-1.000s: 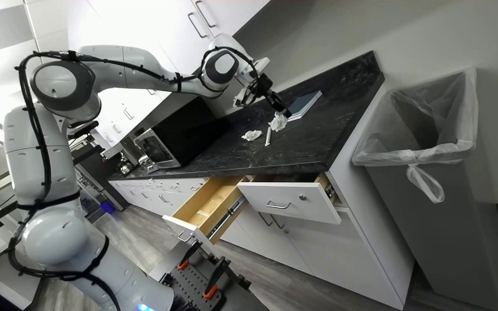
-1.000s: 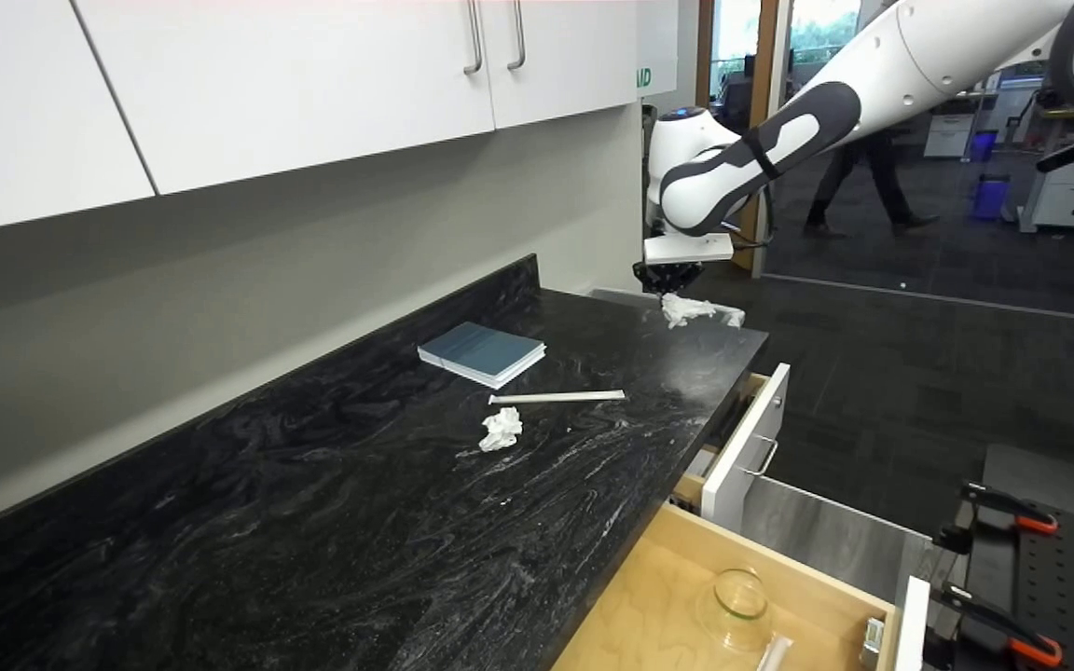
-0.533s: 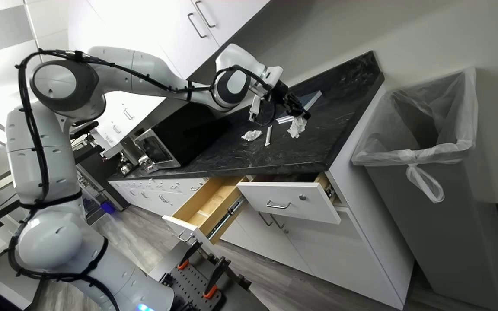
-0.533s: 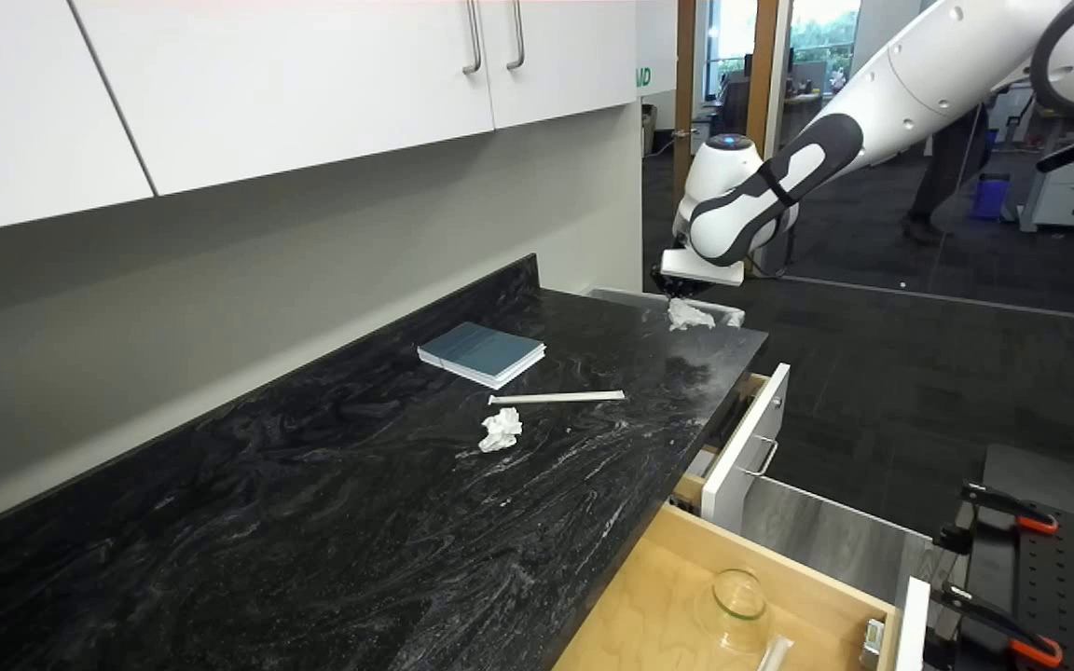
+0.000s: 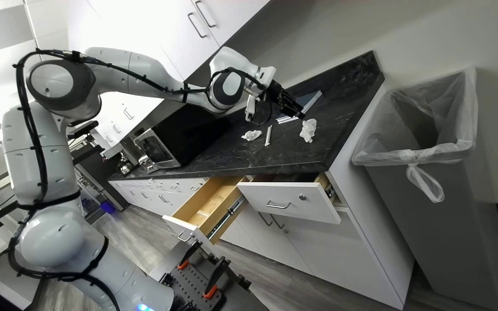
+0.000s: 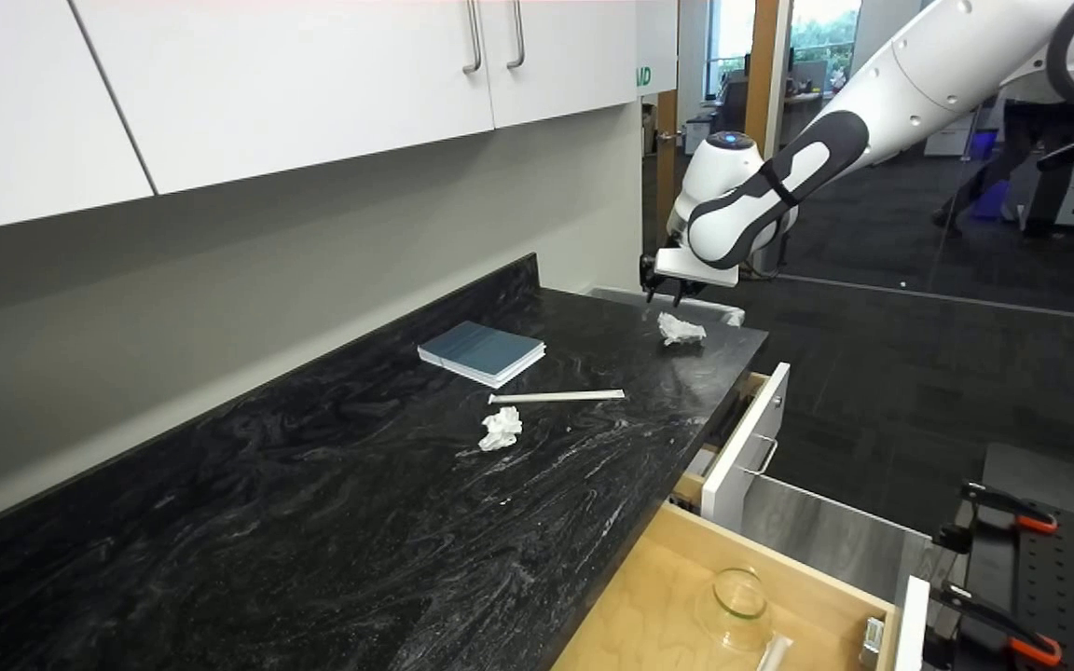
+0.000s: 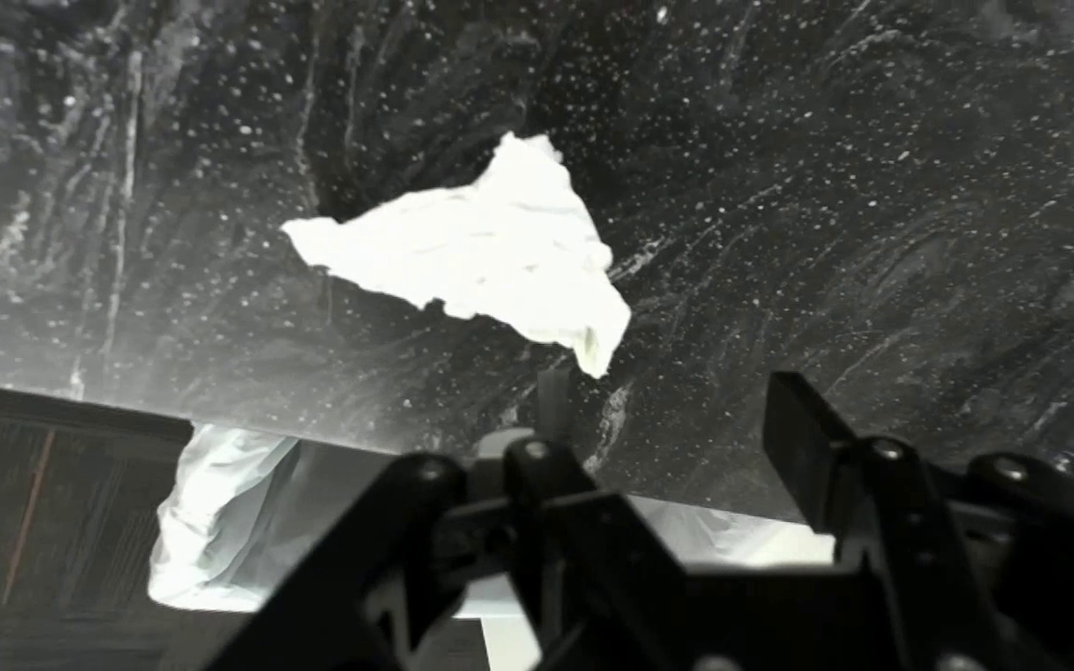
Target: Pick up a piece of paper and move it slightly to the right.
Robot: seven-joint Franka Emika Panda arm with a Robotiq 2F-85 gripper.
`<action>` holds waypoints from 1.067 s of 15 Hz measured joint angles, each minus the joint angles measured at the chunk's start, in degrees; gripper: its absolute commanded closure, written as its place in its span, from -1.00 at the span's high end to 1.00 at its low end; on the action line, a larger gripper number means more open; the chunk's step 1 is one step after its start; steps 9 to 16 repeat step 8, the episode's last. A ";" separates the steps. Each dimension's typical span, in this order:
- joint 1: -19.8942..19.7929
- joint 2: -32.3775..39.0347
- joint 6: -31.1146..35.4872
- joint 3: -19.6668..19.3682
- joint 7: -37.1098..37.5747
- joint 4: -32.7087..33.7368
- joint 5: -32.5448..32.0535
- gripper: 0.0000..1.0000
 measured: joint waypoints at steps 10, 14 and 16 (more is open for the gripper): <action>2.35 -19.63 -16.60 4.81 -7.16 -8.49 -2.22 1.00; 2.35 -19.63 -16.60 4.81 -7.16 -8.49 -2.22 1.00; 2.35 -19.63 -16.60 4.81 -7.16 -8.49 -2.22 1.00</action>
